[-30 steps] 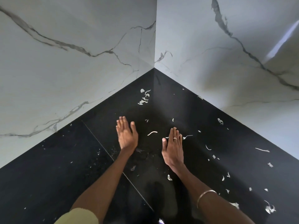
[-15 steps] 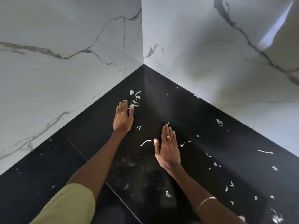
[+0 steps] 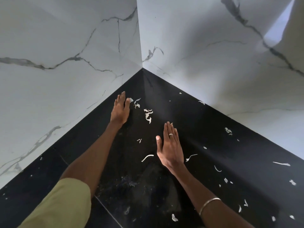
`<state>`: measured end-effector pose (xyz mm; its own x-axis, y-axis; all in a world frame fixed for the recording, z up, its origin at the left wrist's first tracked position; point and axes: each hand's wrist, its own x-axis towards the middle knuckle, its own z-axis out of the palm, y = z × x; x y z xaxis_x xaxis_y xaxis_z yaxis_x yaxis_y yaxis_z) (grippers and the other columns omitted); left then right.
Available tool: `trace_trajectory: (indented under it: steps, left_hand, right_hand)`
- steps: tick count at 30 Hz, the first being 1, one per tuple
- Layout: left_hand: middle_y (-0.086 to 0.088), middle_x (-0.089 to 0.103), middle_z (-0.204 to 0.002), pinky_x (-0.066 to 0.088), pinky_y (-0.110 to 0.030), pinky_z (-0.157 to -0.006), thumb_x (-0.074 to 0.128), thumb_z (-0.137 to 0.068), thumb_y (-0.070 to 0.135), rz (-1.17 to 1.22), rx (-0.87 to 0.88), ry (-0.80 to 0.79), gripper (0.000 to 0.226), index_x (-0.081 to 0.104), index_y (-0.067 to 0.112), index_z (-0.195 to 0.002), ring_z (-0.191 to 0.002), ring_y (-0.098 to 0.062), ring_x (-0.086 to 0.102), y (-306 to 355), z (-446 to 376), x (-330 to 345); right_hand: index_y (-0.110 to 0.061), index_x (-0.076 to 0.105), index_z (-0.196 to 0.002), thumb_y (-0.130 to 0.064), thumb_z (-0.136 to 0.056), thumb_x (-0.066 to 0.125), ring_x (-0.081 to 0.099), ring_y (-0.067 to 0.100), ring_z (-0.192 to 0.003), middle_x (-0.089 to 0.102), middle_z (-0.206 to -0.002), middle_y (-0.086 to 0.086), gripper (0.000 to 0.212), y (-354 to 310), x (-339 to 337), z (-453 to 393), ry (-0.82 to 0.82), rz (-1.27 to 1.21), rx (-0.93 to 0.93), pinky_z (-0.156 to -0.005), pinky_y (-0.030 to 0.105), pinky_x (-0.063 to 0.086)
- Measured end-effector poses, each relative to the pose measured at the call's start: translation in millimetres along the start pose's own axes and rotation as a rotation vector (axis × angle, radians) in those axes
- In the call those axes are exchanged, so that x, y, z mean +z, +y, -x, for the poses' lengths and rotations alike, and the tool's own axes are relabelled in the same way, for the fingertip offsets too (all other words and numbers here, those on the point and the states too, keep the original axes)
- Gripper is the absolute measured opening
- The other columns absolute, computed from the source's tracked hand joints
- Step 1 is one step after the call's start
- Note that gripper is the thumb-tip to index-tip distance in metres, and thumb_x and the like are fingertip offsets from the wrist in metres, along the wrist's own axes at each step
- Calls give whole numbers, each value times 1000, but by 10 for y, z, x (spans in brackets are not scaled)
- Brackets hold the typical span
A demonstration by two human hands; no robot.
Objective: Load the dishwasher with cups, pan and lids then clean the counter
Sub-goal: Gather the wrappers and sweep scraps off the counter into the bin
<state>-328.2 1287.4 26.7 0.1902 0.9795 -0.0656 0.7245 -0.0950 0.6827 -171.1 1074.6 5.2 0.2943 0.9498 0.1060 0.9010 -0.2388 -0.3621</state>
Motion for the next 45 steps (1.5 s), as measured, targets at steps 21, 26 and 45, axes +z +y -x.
trace_trajectory:
  steps: [21,26,45]
  left_hand:
    - [-12,45,-148,22,-39,-122,38,-104,27,326,291,-274,44,47,5,-142,-144,-21,32,1055,-273,985]
    - [-3,30,-158,10,-27,-121,26,-106,36,45,492,-364,51,33,14,-151,-149,-16,18,1385,-263,1324]
    - [-5,34,-157,24,-42,-120,21,-102,38,-209,718,-477,55,34,17,-151,-147,-22,25,1730,81,1815]
  right_hand:
    - [-3,23,-152,-43,-105,25,15,20,-150,21,-160,12,62,-2,-19,1,56,-135,45,-121,36,21]
    - [-2,23,-152,-43,-105,28,15,20,-150,21,-160,13,63,-8,-32,8,47,-136,42,-121,36,21]
    - [-8,37,-146,-37,-95,44,28,18,-146,42,-150,12,60,17,-36,2,-1,-143,17,-122,34,17]
